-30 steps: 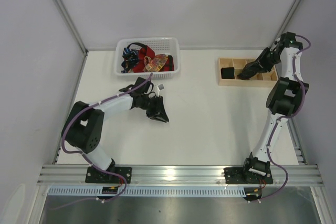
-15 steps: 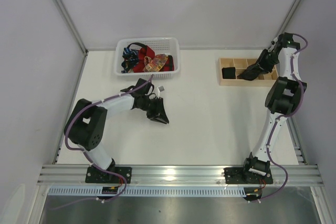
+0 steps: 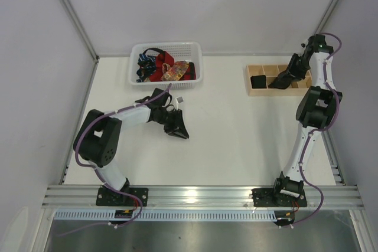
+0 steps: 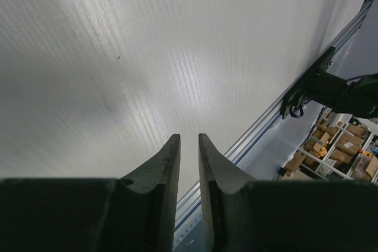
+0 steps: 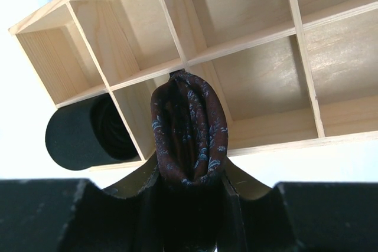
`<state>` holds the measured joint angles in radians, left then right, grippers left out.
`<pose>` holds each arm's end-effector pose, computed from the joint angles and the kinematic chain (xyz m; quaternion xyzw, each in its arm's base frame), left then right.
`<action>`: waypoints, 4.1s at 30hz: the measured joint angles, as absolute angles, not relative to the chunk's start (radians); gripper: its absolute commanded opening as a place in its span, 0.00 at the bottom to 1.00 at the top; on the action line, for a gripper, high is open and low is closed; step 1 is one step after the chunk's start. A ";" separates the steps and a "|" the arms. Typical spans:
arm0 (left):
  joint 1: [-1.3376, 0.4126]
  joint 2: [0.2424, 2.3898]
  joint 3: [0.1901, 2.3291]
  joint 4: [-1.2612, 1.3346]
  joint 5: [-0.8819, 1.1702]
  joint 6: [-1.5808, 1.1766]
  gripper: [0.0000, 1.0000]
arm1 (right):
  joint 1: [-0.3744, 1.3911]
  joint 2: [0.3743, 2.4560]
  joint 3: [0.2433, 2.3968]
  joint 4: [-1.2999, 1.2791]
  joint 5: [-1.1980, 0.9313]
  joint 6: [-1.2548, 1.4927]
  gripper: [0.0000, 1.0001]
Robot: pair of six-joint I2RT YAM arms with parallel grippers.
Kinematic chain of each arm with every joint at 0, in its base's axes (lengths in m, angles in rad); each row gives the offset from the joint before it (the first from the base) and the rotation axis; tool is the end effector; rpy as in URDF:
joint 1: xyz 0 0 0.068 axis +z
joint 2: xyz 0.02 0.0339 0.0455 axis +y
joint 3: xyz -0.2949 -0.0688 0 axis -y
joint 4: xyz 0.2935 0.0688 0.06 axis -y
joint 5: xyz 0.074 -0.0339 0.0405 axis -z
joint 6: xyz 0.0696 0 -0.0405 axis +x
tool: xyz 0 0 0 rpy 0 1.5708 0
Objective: Roll the ties
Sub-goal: Place the rolled tie into the container
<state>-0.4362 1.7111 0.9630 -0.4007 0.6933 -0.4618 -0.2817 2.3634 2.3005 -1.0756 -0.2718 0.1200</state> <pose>0.3160 -0.1964 0.1335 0.0594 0.9205 -0.3848 0.0332 0.5679 -0.1449 0.2339 0.1646 0.9541 0.1147 0.2225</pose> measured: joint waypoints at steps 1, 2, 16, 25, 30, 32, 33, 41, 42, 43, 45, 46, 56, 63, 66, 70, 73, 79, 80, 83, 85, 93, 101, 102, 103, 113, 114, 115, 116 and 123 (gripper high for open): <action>-0.435 1.713 0.963 -0.401 0.694 -0.462 0.24 | -0.282 2.363 2.300 -1.072 -0.272 0.120 0.00; -0.434 1.715 0.963 -0.401 0.694 -0.462 0.24 | -0.282 2.363 2.301 -1.070 -0.271 0.120 0.00; -0.426 1.722 0.963 -0.386 0.713 -0.463 0.24 | -0.281 2.343 2.348 -1.084 -0.253 0.111 0.00; -0.425 1.723 0.956 -0.379 0.715 -0.463 0.23 | -0.284 2.344 2.347 -1.085 -0.213 0.094 0.00; -0.424 1.723 0.947 -0.379 0.715 -0.463 0.23 | -0.282 2.354 2.347 -1.073 -0.189 0.084 0.00; -0.422 1.723 0.946 -0.379 0.715 -0.463 0.24 | -0.280 2.364 2.347 -1.070 -0.176 0.075 0.00; -0.422 1.724 0.946 -0.379 0.715 -0.463 0.24 | -0.280 2.369 2.347 -1.069 -0.170 0.073 0.00; -0.414 1.737 0.946 -0.379 0.719 -0.463 0.23 | -0.274 2.379 2.349 -1.064 -0.144 0.059 0.00; -0.413 1.738 0.946 -0.379 0.719 -0.462 0.23 | -0.273 2.379 2.349 -1.064 -0.138 0.059 0.00; -0.413 1.740 0.946 -0.378 0.719 -0.462 0.24 | -0.271 2.379 2.349 -1.064 -0.134 0.058 0.00; -0.413 1.745 0.946 -0.378 0.719 -0.462 0.23 | -0.270 2.379 2.349 -1.064 -0.128 0.060 0.00; -0.412 1.747 0.946 -0.378 0.719 -0.462 0.23 | -0.270 2.379 2.349 -1.063 -0.129 0.062 0.00; -0.404 1.754 0.946 -0.376 0.723 -0.462 0.23 | -0.325 2.349 2.251 -0.980 -0.221 0.111 0.00; -0.398 1.757 0.946 -0.375 0.738 -0.462 0.23 | -0.353 2.354 2.240 -0.967 -0.243 0.123 0.00; -0.396 1.762 0.946 -0.375 0.738 -0.462 0.23 | -0.353 2.376 2.254 -0.969 -0.241 0.113 0.00; -0.393 1.765 0.946 -0.374 0.741 -0.462 0.23 | -0.339 2.398 2.272 -0.971 -0.218 0.076 0.00; -0.391 1.769 0.946 -0.371 0.744 -0.462 0.23 | -0.320 2.405 2.278 -0.973 -0.180 0.053 0.00; -0.390 1.774 0.944 -0.366 0.748 -0.462 0.23 | -0.268 2.400 2.231 -0.958 -0.084 0.023 0.00; -0.390 1.774 0.944 -0.366 0.748 -0.462 0.23 | -0.258 2.399 2.214 -0.960 -0.073 0.017 0.00; -0.389 1.775 0.944 -0.366 0.752 -0.462 0.23 | -0.224 2.379 2.167 -0.966 -0.042 -0.003 0.00; -0.387 1.775 0.944 -0.365 0.757 -0.462 0.23 | -0.205 2.362 2.141 -0.976 -0.036 -0.009 0.00; -0.379 1.775 0.924 -0.361 0.765 -0.461 0.23 | -0.110 2.325 2.087 -1.037 0.011 -0.019 0.00; -0.376 1.774 0.924 -0.361 0.767 -0.461 0.23 | -0.081 2.336 2.107 -1.060 0.044 -0.046 0.10; -0.376 1.774 0.924 -0.361 0.767 -0.461 0.23 | -0.084 2.337 2.110 -1.062 0.040 -0.046 0.14; -0.376 1.774 0.924 -0.361 0.767 -0.461 0.23 | -0.088 2.338 2.110 -1.062 0.035 -0.046 0.18; -0.371 1.767 0.924 -0.362 0.767 -0.460 0.23 | -0.099 2.330 2.093 -1.049 -0.005 -0.041 0.55; -0.371 1.767 0.924 -0.363 0.767 -0.460 0.23 | -0.101 2.330 2.094 -1.051 -0.008 -0.040 0.57; -0.370 1.767 0.924 -0.366 0.767 -0.459 0.23 | -0.102 2.330 2.094 -1.052 -0.010 -0.039 0.60; -0.370 1.767 0.924 -0.369 0.767 -0.458 0.23 | -0.104 2.330 2.094 -1.053 -0.013 -0.037 0.61; -0.369 1.767 0.924 -0.380 0.767 -0.446 0.23 | -0.107 2.330 2.094 -1.061 -0.023 -0.034 0.66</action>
